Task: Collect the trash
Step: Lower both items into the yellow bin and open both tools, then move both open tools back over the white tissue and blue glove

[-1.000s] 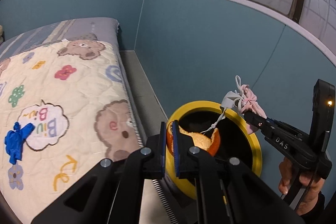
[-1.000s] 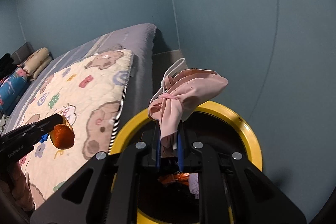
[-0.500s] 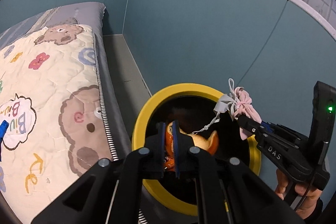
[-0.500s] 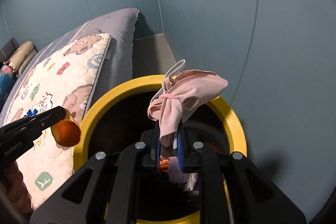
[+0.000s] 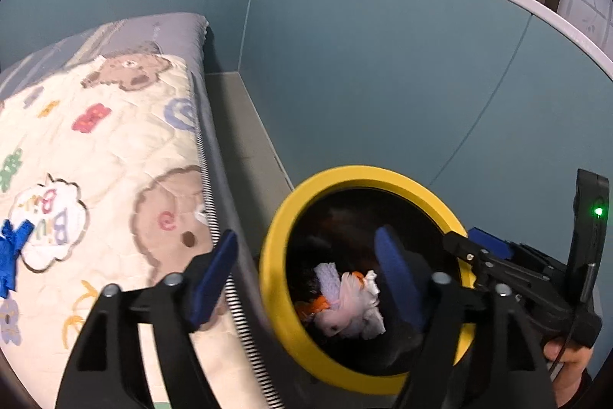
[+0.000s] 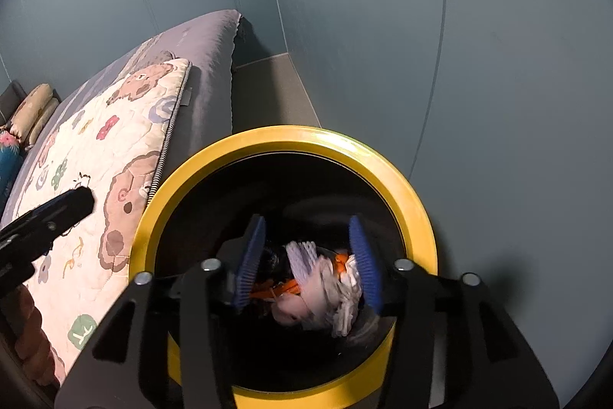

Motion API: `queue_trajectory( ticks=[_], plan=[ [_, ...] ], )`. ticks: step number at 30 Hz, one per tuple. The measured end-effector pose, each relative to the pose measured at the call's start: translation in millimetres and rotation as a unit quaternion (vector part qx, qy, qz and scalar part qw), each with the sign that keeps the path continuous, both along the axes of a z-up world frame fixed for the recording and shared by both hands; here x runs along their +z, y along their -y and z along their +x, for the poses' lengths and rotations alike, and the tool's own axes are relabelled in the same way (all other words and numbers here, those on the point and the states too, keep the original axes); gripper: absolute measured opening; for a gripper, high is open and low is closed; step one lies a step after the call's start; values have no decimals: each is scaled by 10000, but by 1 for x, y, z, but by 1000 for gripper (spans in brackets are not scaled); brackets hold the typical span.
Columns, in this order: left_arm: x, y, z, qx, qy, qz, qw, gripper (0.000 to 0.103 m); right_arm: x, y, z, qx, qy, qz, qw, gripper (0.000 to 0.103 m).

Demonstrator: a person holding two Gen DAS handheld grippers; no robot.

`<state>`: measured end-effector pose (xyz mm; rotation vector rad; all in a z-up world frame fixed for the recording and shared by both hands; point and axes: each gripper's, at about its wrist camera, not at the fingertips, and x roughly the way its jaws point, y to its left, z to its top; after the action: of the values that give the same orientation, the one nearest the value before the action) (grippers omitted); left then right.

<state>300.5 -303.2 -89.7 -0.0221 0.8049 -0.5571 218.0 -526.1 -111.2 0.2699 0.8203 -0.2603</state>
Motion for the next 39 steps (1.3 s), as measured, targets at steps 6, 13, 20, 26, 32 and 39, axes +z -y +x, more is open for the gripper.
queue_trajectory(
  ticks=[6, 13, 20, 26, 32, 39],
  plan=[
    [10, -37, -5, 280, 182, 97, 9994, 85, 9, -19, -1, 254, 140, 72, 9996, 55],
    [23, -106, -19, 818, 363, 61, 9960, 90, 34, -71, 8, 865, 461, 28, 9952, 58],
    [24, -179, -32, 1362, 382, 268, 9896, 90, 47, -136, 20, 1525, 565, -56, 9867, 61],
    [29, -242, -54, 1793, 427, 395, 9821, 91, 54, -193, 27, 2127, 624, -69, 9751, 63],
    [30, -301, -87, 2252, 496, 533, 9716, 92, 62, -246, 36, 2646, 679, 1, 9620, 66],
    [15, -351, -124, 2600, 294, 686, 9627, 93, 65, -297, 43, 3108, 663, 1, 9482, 66]
  ],
)
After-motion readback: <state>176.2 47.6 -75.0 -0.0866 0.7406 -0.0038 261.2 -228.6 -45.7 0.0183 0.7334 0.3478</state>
